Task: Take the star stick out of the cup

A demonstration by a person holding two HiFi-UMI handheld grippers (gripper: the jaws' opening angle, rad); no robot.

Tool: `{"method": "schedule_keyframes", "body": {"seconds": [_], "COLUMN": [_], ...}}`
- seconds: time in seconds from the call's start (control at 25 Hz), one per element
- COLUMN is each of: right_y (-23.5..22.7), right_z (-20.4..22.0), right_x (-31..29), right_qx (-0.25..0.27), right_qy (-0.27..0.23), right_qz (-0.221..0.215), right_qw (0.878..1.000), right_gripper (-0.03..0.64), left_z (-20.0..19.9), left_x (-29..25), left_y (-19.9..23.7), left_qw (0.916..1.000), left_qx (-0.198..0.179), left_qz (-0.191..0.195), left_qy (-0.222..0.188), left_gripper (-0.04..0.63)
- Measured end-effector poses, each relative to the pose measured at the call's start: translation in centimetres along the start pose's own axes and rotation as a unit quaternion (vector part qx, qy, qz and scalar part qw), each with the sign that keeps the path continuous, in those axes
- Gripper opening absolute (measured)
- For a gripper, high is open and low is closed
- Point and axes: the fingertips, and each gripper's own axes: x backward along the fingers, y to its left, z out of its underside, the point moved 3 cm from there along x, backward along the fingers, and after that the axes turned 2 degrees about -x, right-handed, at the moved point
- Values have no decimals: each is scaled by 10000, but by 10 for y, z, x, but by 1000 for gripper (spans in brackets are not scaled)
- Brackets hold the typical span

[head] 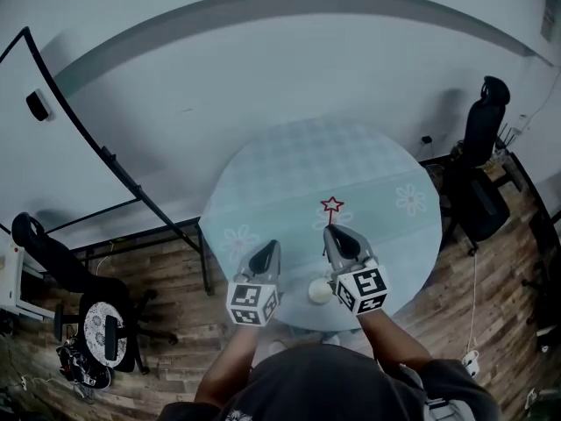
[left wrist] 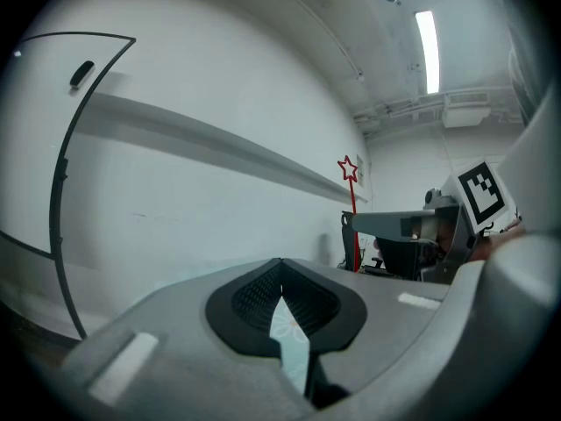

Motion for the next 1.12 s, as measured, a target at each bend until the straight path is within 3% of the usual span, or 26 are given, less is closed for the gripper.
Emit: {"method": "schedule_keyframes", "body": {"seconds": [0.56, 1.12], "right_y": [-22, -29], "right_z": [-7, -4], "right_x": [7, 24], "right_qx": [85, 59], "right_qy": [-105, -153], "right_qz": [83, 16], "right_qw": [9999, 9999], "right_gripper": [17, 17], "left_z": [-16, -10], "left_x": [-20, -17], "left_y": [-22, -33], "left_qw": [9996, 9999], "left_qx": [-148, -4], "left_qz": [185, 115], "left_qy": [-142, -123], "left_gripper": [5, 5]}}
